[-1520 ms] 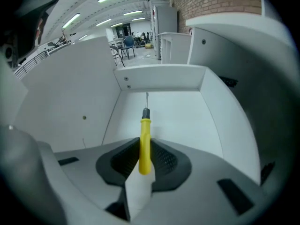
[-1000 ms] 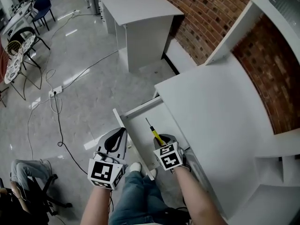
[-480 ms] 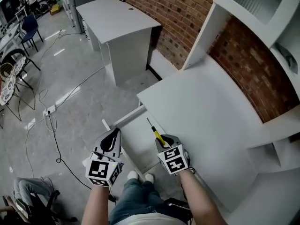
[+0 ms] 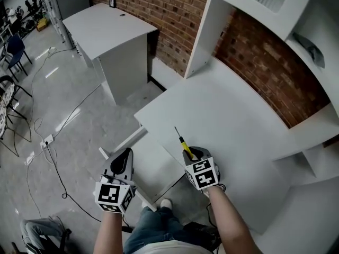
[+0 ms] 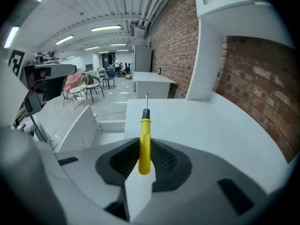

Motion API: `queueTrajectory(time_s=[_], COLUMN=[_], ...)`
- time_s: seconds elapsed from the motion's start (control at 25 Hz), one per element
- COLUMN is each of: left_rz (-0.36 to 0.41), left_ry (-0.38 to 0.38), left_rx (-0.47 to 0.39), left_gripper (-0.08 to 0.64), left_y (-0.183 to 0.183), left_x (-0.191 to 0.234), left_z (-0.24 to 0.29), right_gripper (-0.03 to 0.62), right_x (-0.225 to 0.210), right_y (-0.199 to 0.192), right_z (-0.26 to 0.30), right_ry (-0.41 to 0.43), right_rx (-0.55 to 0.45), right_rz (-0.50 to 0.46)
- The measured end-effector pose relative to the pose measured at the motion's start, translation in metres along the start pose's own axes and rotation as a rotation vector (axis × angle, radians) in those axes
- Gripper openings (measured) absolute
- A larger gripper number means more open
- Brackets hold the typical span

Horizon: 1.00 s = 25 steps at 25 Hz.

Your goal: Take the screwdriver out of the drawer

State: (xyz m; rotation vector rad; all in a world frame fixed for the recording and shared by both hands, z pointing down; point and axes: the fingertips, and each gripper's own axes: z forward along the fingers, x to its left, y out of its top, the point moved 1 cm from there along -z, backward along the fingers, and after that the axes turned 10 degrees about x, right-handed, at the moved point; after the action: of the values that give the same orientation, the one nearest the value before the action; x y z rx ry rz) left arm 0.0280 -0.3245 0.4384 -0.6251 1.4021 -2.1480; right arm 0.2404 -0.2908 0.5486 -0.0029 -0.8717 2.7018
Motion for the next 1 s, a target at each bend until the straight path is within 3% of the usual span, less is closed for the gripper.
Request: queueTrajectory(time_s=[0.48, 0.88, 1.0], left_rz=[-0.013, -0.014, -0.008], left_ry=[0.017, 0.025, 0.019], left_rx=[0.046, 0.055, 0.047], left_gripper=[0.015, 0.015, 0.015], left_y=[-0.011, -0.016, -0.015], left_x=[-0.001, 0.0, -0.002], left_z=[0.016, 0.009, 0.005], right_gripper=[0.083, 0.089, 0.14], right_x=[-0.036, -0.035, -0.036], right_y=[-0.021, -0.025, -0.025], right_z=[0.045, 0.05, 0.044], right_ry=[-0.019, -0.069, -0.08], right_rx=[0.135, 0.131, 0.118], right_rz=[-0.016, -0.057, -0.047])
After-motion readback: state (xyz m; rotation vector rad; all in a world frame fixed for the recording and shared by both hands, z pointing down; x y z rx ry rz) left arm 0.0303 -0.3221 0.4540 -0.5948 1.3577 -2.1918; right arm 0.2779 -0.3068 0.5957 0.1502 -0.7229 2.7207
